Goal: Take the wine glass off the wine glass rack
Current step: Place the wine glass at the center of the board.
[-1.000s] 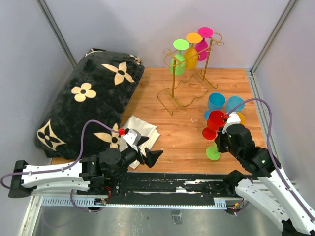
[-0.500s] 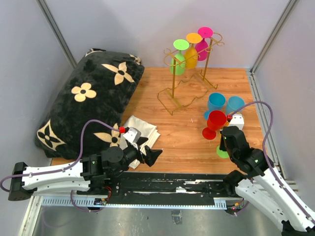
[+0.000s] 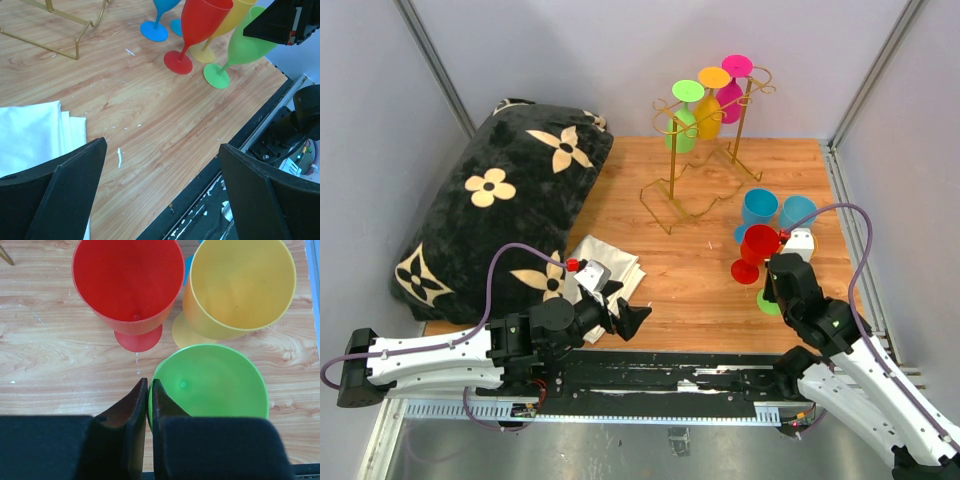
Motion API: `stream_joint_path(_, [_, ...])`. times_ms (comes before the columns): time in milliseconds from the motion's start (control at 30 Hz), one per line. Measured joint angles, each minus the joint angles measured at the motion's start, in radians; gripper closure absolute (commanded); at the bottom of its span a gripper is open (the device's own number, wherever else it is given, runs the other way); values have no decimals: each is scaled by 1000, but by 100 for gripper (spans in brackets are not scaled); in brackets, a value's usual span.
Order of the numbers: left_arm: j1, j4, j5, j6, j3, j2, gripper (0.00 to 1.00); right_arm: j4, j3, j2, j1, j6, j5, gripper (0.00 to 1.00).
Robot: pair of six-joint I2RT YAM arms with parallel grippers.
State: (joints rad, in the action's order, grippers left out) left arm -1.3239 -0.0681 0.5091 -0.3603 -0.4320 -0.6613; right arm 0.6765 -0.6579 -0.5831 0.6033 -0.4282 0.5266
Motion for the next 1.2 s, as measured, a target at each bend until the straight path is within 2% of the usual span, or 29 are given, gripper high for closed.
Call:
stream_joint_path(333, [0,6,-7,0,-6,0,0,36,-25,24,0,-9,-2,94])
stream_joint_path(633, [0,6,-10,0,-6,0,0,62,-44,-18,-8,-43,-13,94])
stream_joint_path(833, [0,6,-10,-4,-6,0,0,38,-31,-34,-63,-51,-55,87])
stream_joint_path(933, [0,6,-10,-4,-6,2,0,31,-29,-37,-83,-52,-62,80])
stream_joint_path(1067, [0,6,-10,-5,-6,9,0,26,-19,-33,-99,-48,-72,77])
stream_joint_path(1133, [0,5,-9,-5,-6,12,0,23,-16,-27,-101,-48,-74,71])
stream_joint_path(1200, [0,3,-9,-5,-6,14,0,22,-16,-19,-101,-45,-74,71])
